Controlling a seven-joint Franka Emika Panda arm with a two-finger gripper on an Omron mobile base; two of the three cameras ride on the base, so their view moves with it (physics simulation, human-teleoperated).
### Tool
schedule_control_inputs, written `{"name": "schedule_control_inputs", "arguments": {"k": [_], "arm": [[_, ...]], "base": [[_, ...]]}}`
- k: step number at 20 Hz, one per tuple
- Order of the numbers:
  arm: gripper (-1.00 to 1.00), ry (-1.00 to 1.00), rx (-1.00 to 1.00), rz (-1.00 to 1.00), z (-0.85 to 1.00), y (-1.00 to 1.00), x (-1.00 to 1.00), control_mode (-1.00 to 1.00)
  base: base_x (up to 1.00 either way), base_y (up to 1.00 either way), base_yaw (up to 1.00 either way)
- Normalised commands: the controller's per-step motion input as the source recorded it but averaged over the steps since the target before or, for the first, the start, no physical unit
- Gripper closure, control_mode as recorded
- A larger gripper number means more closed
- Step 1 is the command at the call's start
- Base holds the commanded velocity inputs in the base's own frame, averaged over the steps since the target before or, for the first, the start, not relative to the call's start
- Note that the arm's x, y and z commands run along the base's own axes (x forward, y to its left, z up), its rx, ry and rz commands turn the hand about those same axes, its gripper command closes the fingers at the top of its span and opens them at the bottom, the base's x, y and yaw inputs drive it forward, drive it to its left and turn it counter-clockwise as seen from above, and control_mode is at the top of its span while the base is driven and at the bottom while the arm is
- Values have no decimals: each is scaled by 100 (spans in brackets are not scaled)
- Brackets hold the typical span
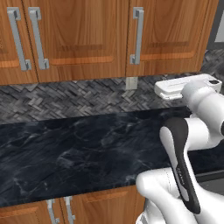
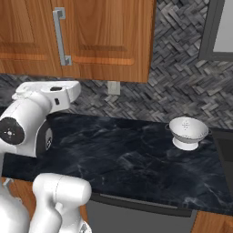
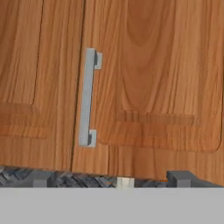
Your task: Open the cabinet. Pick the dish brush and place it next to the sink. Then close the cabinet.
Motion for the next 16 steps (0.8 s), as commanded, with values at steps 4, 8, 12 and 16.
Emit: {"name": "schedule_control_inputs", "arguments": {"k": [4, 8, 12, 16], "arm": [[-100, -33, 0, 0, 49, 19, -9, -100], [-100, -30, 0, 0, 42, 33, 0, -100], [-100, -18, 0, 0, 26, 40, 6, -100], [-100, -8, 0, 0, 7, 34, 35, -100]], "base": [[0, 0, 0], [0, 0, 0], [0, 0, 0], [0, 0, 0]]}}
